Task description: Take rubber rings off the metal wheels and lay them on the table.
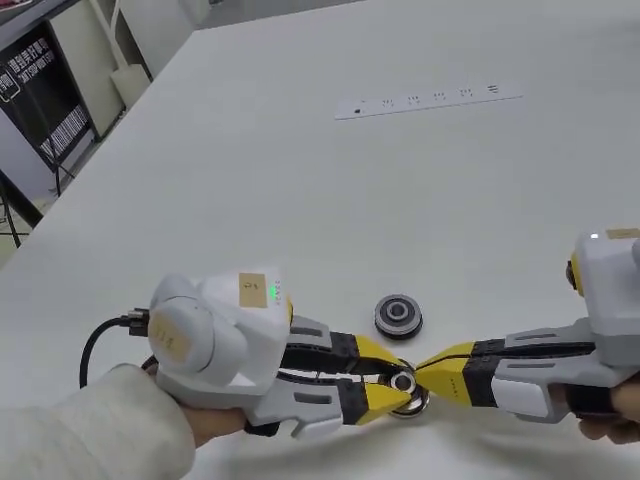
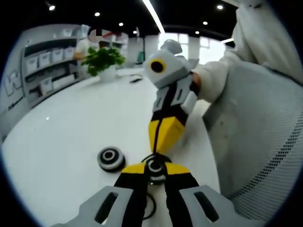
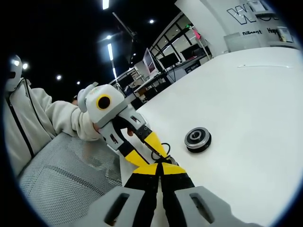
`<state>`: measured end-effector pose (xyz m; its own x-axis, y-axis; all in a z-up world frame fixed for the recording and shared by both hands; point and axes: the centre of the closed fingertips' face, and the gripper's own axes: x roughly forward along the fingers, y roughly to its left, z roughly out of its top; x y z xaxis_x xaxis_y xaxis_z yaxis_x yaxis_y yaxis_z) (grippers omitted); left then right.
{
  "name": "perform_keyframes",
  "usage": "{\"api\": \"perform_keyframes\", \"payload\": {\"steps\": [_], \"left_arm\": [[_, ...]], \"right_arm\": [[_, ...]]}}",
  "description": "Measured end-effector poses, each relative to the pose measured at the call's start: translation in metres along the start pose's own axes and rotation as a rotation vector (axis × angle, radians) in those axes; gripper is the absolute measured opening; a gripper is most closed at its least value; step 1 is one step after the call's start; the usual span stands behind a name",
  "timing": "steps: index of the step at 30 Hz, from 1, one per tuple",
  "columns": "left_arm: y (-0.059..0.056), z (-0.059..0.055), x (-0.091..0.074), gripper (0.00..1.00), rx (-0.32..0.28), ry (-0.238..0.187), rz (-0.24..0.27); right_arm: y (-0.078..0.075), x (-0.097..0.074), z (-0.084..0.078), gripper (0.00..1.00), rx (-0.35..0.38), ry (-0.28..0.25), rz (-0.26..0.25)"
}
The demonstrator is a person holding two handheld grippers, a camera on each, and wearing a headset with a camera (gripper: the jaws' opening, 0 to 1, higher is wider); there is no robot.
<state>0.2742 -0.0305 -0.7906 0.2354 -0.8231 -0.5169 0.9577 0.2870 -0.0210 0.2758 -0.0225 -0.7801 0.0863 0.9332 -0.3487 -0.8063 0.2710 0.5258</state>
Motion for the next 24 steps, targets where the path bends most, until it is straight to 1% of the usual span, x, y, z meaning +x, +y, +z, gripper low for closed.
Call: {"api": "perform_keyframes", "payload": {"steps": [7, 10, 12, 13, 15, 19, 24], "left_arm": [[-0.002, 0.000, -0.001, 0.14, 0.002, 0.017, -0.002], [-0.002, 0.001, -0.004, 0.14, 0.014, 0.030, -0.003], [-0.003, 0.002, -0.005, 0.13, 0.011, 0.027, -0.011], [-0.005, 0.004, -0.006, 0.13, -0.004, 0.022, -0.024], [-0.006, 0.005, -0.008, 0.15, -0.001, 0.019, -0.021], [-0.008, 0.013, -0.014, 0.20, 0.004, 0.009, -0.021], [-0.007, 0.020, -0.021, 0.27, -0.001, -0.004, -0.019]], "right_arm": [[0.000, 0.000, 0.000, 0.00, -0.002, 0.004, -0.004], [0.000, 0.000, 0.000, 0.00, -0.001, 0.004, -0.006], [0.000, 0.000, 0.000, 0.00, -0.002, 0.003, -0.006], [0.000, 0.000, 0.001, 0.00, -0.002, 0.002, -0.006], [0.000, -0.001, 0.000, 0.00, -0.002, 0.003, -0.009], [-0.001, -0.002, 0.000, 0.00, 0.002, 0.001, -0.011], [-0.001, -0.003, 0.002, 0.00, 0.001, -0.007, -0.012]]}}
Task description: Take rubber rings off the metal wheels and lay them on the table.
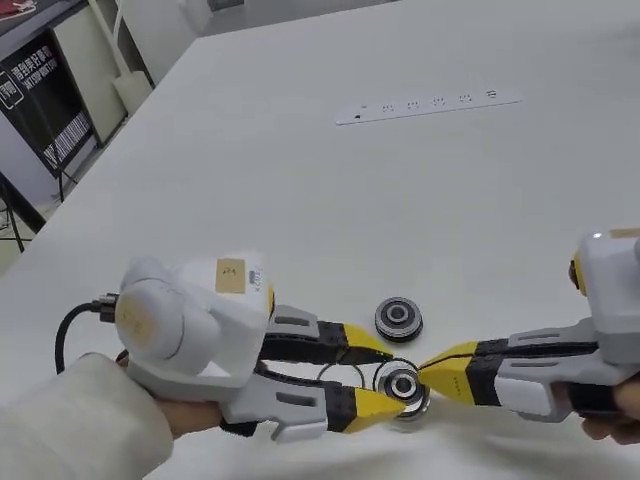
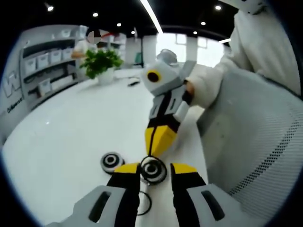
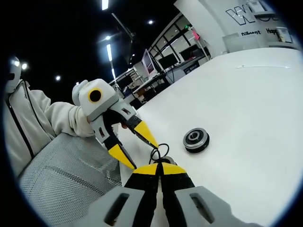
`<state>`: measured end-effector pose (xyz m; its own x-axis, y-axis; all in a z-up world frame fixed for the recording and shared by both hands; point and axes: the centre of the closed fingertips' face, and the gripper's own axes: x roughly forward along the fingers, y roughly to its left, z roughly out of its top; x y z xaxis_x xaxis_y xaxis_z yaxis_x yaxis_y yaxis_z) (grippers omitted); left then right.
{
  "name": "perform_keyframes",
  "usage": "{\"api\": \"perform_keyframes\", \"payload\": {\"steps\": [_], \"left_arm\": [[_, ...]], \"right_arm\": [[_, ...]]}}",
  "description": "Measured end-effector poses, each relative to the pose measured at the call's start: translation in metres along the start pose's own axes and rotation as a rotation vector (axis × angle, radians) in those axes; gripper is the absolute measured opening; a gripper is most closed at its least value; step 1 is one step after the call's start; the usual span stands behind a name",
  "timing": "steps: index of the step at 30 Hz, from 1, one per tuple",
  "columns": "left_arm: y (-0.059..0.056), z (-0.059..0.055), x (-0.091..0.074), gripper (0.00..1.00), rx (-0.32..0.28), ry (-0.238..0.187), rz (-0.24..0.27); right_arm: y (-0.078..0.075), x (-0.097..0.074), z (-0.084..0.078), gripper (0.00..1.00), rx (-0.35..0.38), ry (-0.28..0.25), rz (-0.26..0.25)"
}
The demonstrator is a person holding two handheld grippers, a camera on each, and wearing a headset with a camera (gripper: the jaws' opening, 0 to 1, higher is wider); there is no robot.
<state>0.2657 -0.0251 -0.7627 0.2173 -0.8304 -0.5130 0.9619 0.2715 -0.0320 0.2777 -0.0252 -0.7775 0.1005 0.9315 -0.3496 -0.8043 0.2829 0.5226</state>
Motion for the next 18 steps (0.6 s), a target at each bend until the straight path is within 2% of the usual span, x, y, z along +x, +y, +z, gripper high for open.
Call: {"api": "perform_keyframes", "payload": {"steps": [8, 13, 18], "left_arm": [[-0.001, 0.012, -0.013, 0.43, -0.007, -0.033, 0.009], [0.002, 0.019, -0.022, 0.57, -0.009, -0.044, 0.028], [0.002, 0.024, -0.036, 0.64, -0.002, -0.045, 0.041]], "right_arm": [[0.000, -0.005, 0.004, 0.00, 0.002, -0.016, -0.007], [0.001, -0.009, 0.008, 0.00, 0.006, -0.029, -0.016], [0.001, -0.014, 0.011, 0.00, 0.006, -0.040, -0.026]]}}
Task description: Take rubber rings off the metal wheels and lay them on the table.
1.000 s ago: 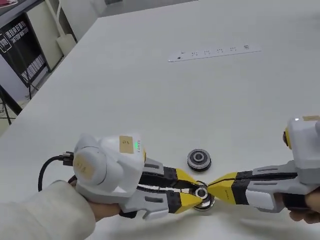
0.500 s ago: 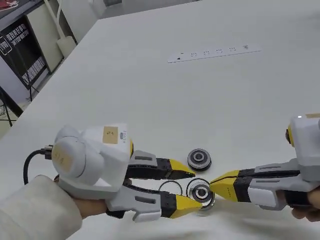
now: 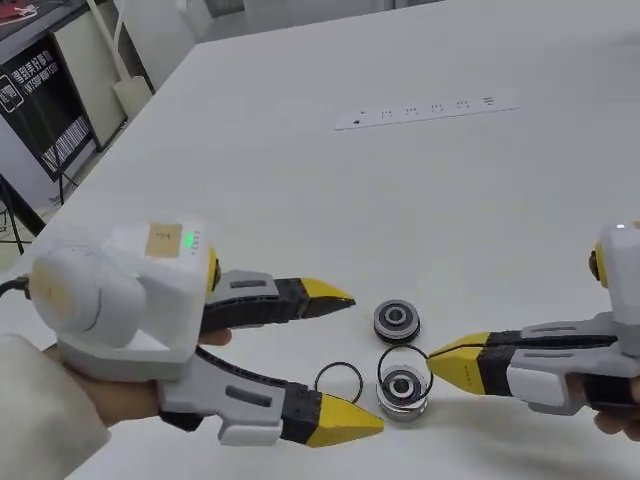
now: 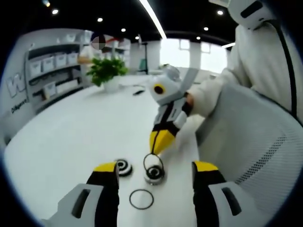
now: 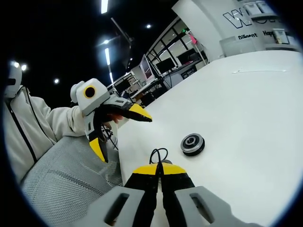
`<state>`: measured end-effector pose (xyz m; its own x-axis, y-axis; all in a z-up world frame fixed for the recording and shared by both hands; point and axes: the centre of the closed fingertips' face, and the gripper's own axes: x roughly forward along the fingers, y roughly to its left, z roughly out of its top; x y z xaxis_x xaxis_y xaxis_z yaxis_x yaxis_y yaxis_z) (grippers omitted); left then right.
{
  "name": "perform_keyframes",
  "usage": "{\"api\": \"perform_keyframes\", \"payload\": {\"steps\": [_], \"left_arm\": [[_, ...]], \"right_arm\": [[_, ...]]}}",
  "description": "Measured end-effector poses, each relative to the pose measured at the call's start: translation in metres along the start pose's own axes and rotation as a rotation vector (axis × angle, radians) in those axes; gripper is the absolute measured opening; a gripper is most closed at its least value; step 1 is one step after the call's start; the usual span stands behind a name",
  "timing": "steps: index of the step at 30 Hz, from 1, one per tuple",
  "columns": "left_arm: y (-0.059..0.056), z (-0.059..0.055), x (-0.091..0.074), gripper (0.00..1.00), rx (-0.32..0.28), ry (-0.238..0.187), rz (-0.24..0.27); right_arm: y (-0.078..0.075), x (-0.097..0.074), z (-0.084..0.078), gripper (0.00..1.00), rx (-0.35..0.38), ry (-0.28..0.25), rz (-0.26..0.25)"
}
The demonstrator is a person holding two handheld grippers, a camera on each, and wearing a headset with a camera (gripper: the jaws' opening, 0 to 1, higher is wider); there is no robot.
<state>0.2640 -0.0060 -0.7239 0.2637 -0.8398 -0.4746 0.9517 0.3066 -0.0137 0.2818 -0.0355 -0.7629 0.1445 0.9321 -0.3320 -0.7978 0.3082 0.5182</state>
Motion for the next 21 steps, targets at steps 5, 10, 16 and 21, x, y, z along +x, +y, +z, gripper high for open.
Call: {"api": "perform_keyframes", "payload": {"steps": [5, 10, 16, 21], "left_arm": [[0.006, 0.003, -0.018, 0.73, 0.004, -0.004, 0.033], [0.013, 0.002, -0.039, 0.77, -0.003, -0.002, 0.067], [0.018, 0.000, -0.061, 0.88, -0.008, -0.003, 0.108], [0.022, -0.001, -0.077, 0.92, -0.013, -0.013, 0.140]], "right_arm": [[0.001, -0.003, 0.003, 0.00, -0.002, -0.007, -0.008], [0.002, -0.005, 0.007, 0.00, -0.014, -0.003, -0.013], [0.004, -0.006, 0.013, 0.00, -0.034, 0.007, -0.014], [0.008, -0.005, 0.018, 0.00, -0.059, 0.025, -0.008]]}}
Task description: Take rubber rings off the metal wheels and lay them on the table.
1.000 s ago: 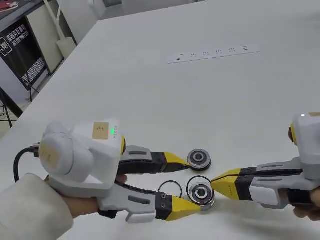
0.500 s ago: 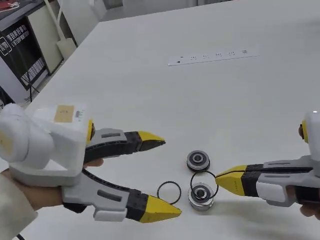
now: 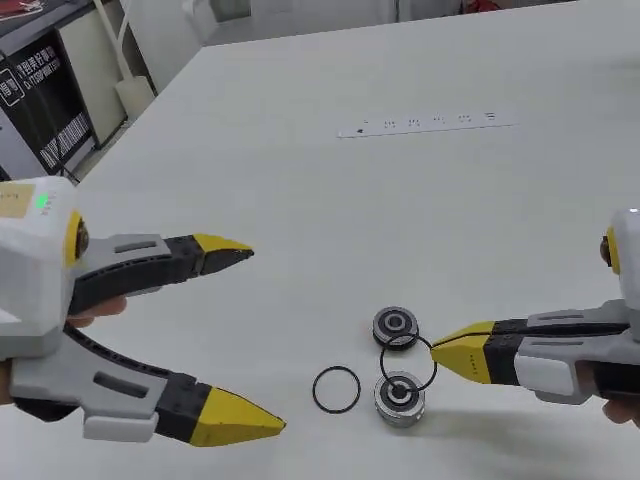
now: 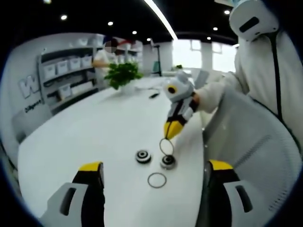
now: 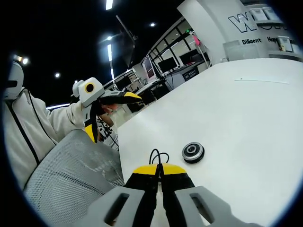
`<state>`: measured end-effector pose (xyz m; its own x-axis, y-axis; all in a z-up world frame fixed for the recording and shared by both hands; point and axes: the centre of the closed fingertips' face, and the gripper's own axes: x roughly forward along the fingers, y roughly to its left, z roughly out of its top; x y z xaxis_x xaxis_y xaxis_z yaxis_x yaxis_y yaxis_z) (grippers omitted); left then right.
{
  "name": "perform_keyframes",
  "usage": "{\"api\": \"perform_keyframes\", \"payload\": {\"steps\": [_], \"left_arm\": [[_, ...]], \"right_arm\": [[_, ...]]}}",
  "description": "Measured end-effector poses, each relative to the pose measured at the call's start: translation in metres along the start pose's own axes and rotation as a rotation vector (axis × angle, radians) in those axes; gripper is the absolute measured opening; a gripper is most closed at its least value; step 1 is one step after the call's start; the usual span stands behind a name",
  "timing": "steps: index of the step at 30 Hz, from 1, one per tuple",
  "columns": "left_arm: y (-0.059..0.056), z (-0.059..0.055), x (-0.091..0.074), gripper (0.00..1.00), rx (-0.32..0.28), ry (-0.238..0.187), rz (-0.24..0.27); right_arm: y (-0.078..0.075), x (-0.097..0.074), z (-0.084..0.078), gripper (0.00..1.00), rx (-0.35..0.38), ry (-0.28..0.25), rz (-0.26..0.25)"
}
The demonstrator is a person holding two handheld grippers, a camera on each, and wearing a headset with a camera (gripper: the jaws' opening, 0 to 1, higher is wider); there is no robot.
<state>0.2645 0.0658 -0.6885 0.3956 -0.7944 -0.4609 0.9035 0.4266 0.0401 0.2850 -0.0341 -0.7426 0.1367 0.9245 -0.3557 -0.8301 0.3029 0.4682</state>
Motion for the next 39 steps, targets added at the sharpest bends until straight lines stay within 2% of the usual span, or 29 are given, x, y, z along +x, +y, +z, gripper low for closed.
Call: {"api": "perform_keyframes", "payload": {"steps": [6, 11, 15, 27, 39], "left_arm": [[0.007, -0.003, -0.021, 0.96, -0.001, 0.001, 0.039], [0.008, -0.011, -0.038, 0.97, -0.027, 0.003, 0.088], [0.007, -0.018, -0.046, 0.98, -0.051, 0.002, 0.113], [-0.002, -0.032, -0.057, 0.99, -0.108, -0.017, 0.151], [-0.008, -0.036, -0.056, 0.98, -0.141, -0.036, 0.162]], "right_arm": [[0.004, 0.002, 0.007, 0.00, -0.016, 0.013, 0.012], [0.008, 0.006, 0.010, 0.00, -0.032, 0.030, 0.026], [0.013, 0.012, 0.013, 0.00, -0.046, 0.041, 0.043], [0.024, 0.025, 0.015, 0.00, -0.080, 0.079, 0.083], [0.029, 0.046, 0.012, 0.00, -0.102, 0.125, 0.119]]}}
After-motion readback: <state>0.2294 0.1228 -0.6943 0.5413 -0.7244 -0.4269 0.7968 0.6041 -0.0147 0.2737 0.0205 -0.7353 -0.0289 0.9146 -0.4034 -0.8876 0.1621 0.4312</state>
